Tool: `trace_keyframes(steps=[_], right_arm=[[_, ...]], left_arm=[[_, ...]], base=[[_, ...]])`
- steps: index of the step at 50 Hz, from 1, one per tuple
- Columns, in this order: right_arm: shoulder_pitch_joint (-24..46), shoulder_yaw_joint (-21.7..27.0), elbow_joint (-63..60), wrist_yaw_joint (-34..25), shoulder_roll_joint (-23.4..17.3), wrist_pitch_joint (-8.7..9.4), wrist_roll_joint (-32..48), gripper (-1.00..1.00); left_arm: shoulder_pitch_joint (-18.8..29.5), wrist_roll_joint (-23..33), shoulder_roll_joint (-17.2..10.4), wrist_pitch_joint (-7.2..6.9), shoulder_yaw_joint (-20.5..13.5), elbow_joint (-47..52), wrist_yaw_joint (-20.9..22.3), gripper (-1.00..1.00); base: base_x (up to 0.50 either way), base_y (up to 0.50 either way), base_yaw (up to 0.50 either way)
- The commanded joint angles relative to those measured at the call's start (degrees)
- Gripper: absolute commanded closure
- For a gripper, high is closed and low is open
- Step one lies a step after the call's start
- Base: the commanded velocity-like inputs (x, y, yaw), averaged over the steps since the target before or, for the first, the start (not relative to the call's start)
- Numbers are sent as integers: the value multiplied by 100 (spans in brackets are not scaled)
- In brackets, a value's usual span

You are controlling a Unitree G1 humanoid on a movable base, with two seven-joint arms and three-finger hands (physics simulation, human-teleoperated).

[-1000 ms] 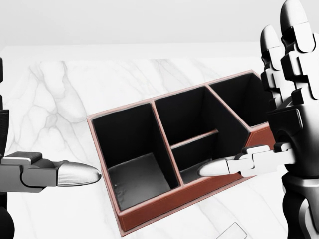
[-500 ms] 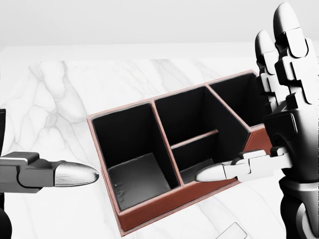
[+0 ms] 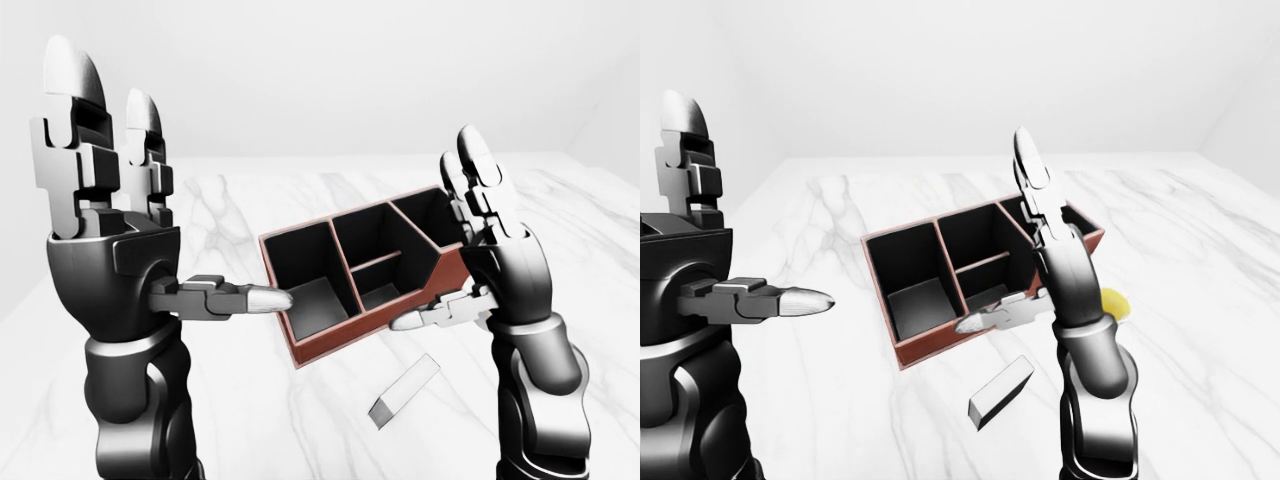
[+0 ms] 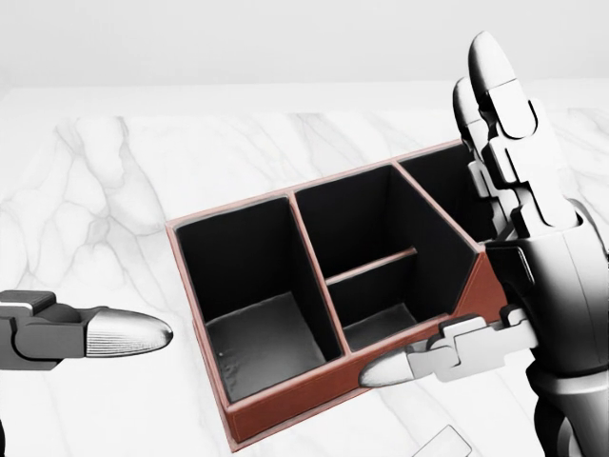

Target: Pick up the book and place it in the front compartment of the caddy.

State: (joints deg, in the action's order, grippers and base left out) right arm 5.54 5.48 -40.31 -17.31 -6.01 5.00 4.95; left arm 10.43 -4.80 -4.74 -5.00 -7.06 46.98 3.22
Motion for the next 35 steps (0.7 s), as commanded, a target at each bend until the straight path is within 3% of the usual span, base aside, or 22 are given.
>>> trace_keyframes(steps=[1, 16, 35], right_arm=[[-31, -44, -248, -321, 9, 0, 350, -100], [174, 72, -847, -899, -255, 0, 758, -100], [12, 187, -1007, -1500, -233, 0, 1463, -100]], left_arm=[[18, -38, -56, 0, -129, 81, 23, -100], [61, -118, -101, 0, -220, 118, -6, -100], [72, -131, -115, 0, -228, 113, -18, -100]], base=[[0, 0, 0], [0, 0, 0], [0, 0, 0]])
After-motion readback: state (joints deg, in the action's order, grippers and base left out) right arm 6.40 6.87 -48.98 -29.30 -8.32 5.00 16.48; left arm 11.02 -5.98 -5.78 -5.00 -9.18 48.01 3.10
